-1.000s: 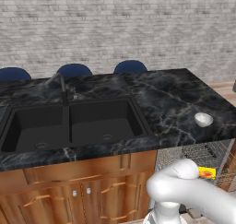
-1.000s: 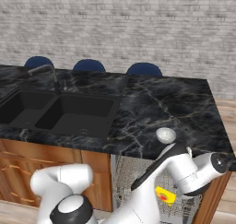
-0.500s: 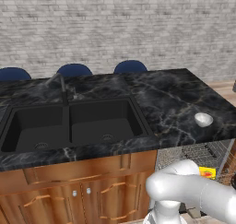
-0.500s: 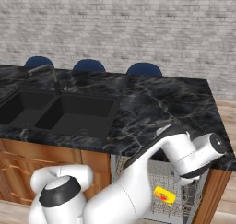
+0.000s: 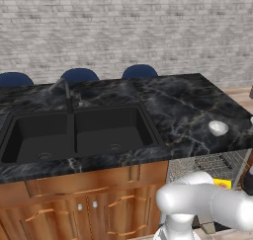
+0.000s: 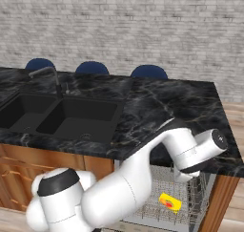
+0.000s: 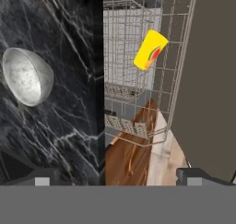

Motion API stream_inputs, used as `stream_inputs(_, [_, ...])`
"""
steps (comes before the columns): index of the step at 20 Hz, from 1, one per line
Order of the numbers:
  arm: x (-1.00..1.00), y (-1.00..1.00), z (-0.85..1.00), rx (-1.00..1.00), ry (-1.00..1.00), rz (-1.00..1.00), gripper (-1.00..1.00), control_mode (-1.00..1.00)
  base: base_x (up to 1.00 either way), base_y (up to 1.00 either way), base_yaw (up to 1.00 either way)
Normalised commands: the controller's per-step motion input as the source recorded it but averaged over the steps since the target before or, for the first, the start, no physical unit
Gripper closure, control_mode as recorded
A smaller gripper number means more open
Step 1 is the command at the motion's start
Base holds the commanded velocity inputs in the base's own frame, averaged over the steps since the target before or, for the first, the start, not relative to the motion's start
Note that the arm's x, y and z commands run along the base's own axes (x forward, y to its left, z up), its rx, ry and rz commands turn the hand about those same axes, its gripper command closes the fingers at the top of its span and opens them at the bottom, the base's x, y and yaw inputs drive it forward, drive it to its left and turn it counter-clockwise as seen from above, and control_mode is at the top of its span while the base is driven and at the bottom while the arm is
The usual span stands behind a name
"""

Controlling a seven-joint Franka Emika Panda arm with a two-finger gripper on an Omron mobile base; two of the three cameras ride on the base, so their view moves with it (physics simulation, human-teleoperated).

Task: Pick up the cup and bowl from the counter, place them in the dishwasher, and close the dishwasher door.

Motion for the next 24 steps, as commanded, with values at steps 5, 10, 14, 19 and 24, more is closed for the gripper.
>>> stream_inputs(5, [0.24,0.1,0.0,0.03,0.0,0.0,-1.0,-1.0,0.0,0.0,0.0])
stream_inputs(10, [0.31,0.11,0.0,0.05,0.0,0.0,-1.0,-1.0,0.0,0.0,0.0])
stream_inputs(14, [0.3,0.09,0.0,0.01,0.0,0.0,-1.0,-1.0,0.0,0.0,0.0])
stream_inputs(19, [0.25,0.02,0.0,0.01,0.0,0.0,-1.0,-1.0,0.0,0.0,0.0])
stream_inputs(24, [0.3,0.0,-0.07,0.01,0.0,0.0,-1.0,-1.0,0.0,0.0,0.0])
